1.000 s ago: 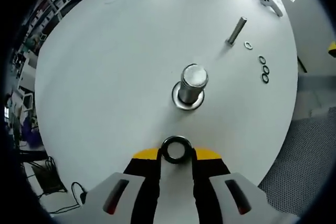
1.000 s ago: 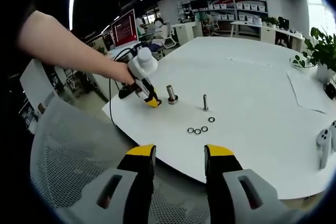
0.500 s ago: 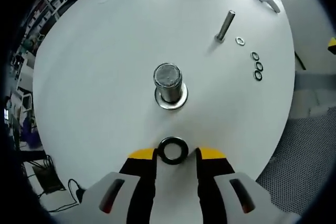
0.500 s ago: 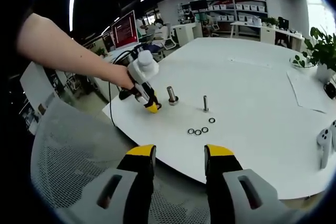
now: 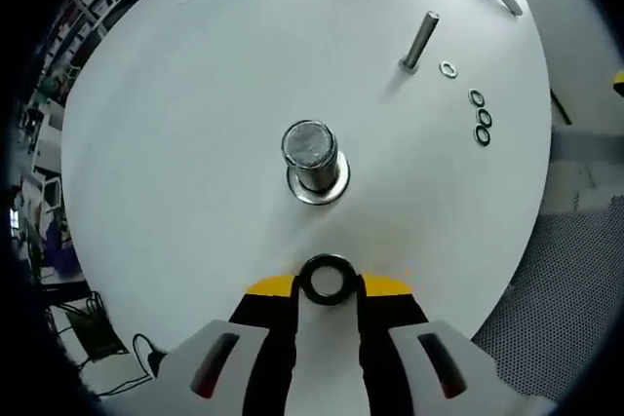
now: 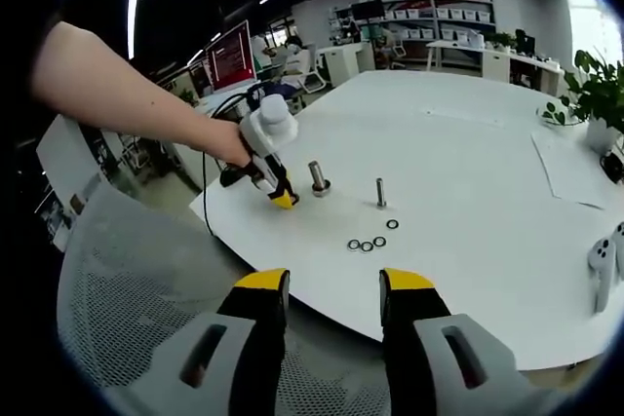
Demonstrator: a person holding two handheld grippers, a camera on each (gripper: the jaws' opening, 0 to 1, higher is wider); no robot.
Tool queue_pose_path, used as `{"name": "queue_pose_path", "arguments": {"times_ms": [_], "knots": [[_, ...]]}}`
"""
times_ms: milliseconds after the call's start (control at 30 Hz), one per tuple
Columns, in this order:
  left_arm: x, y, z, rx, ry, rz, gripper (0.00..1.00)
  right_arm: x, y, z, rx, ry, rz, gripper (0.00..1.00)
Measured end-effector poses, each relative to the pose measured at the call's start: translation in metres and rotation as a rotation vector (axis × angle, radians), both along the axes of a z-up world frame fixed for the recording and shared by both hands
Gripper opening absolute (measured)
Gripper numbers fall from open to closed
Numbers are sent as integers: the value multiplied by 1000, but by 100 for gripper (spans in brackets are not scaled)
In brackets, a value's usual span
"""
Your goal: Place the washer onto the threaded stud by aligning its center hole with the stud, sliding it down to the base, and recovering from edge contact or off-axis alignment until the washer reaches the visible bottom stop.
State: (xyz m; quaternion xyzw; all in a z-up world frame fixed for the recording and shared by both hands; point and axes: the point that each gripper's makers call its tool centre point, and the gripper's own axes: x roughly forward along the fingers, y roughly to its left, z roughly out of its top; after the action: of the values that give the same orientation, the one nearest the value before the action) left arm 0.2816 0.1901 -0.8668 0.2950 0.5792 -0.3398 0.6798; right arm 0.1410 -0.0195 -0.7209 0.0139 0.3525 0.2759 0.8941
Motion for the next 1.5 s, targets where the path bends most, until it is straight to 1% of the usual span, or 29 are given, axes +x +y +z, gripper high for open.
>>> {"name": "queue_pose_path", "arguments": {"times_ms": [200, 233, 267, 367, 467, 767, 867, 967, 1133, 1367, 1500], "knots": [[0, 0, 1, 14, 6, -2, 20, 0, 0, 0, -2, 0, -1, 39], [1, 0, 1, 13, 6, 8, 19, 0, 0, 0, -3, 0, 0, 39], [1, 1, 1, 9, 4, 18, 19, 0, 0, 0, -4, 1, -1, 39], [0, 2, 1, -11, -12, 0, 19, 1, -1, 0, -3, 1, -5, 39], [-1, 2, 2, -32, -25, 4, 19, 1, -1, 0, -4, 1, -6, 39], [-2, 0, 2, -27, -23, 1, 18, 1, -2, -1, -5, 3, -9, 39], [-1, 4, 3, -19, -37, -7, 18, 1, -2, -1, -5, 3, -10, 39], [2, 4, 10, -40, -45, 1, 18, 1, -3, -1, -3, 3, -13, 39], [10, 0, 28, -72, -68, -6, 18, 1, -2, -1, -4, 3, -9, 39], [20, -6, 51, -101, -84, -30, 18, 0, -1, -1, -2, 3, -4, 39], [25, -12, 60, -114, -89, -42, 18, 0, -1, 0, -1, 3, -4, 39]]}}
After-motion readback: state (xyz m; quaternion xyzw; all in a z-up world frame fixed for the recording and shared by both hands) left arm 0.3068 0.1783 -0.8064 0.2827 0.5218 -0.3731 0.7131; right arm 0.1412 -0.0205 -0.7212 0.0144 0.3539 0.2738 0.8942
